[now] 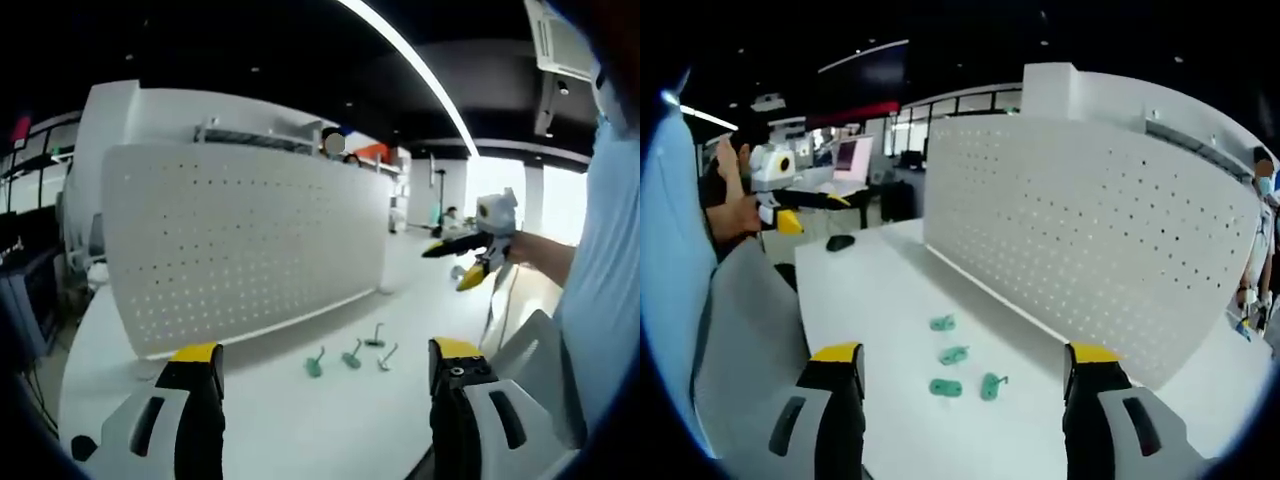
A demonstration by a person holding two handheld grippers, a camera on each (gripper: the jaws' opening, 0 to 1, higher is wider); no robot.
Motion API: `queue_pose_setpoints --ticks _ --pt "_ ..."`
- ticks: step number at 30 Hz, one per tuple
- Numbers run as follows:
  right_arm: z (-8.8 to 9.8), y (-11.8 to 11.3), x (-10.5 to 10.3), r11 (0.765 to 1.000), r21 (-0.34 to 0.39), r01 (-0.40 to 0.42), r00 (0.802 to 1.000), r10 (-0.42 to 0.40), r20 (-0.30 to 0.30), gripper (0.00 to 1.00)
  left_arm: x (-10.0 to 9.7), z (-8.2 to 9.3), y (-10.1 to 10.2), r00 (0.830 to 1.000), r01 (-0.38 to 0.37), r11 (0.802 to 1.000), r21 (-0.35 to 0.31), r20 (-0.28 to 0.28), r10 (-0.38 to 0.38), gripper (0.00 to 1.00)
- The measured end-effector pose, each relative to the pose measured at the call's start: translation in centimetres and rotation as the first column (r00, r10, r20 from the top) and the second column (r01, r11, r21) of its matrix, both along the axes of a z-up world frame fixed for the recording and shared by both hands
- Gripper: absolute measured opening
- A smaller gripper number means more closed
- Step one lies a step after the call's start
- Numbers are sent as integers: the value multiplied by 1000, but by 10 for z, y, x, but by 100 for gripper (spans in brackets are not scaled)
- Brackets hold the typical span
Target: Insert the hook assembly into the mounting plate slot until the hook locks in place.
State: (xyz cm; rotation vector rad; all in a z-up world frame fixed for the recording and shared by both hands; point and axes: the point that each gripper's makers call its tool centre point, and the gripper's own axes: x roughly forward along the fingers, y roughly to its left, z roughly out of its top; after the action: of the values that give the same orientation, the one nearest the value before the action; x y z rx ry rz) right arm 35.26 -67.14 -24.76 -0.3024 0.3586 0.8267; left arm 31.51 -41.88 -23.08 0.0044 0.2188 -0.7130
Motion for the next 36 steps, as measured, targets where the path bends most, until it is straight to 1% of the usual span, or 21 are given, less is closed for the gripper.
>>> queue_pose_setpoints --ticks 7,18,22,28,31,36 --pt "3 0 1 1000 2 12 1000 -12 -5 79 0 3 -1 1000 2 1000 -3 8 -2 86" --pt "1 -1 2 1000 2 15 1000 -15 -10 79 -3 0 -4 1000 4 1000 -3 7 -4 86" --pt "0 1 3 1000 3 15 1000 -15 -16 78 -6 -4 -5 1000 5 1000 13 7 -5 86" --pt "1 5 4 1000 -4 3 1000 -4 -15 77 -7 -7 -7 1000 6 1000 13 5 -6 85" --pt "1 6 5 1000 -5 2 1000 -2 -17 76 -8 -11 -7 1000 4 999 32 3 -4 85" --pt "1 12 6 1000 -8 -4 1000 4 -24 75 -8 -17 -6 1000 3 999 38 -5 -2 84"
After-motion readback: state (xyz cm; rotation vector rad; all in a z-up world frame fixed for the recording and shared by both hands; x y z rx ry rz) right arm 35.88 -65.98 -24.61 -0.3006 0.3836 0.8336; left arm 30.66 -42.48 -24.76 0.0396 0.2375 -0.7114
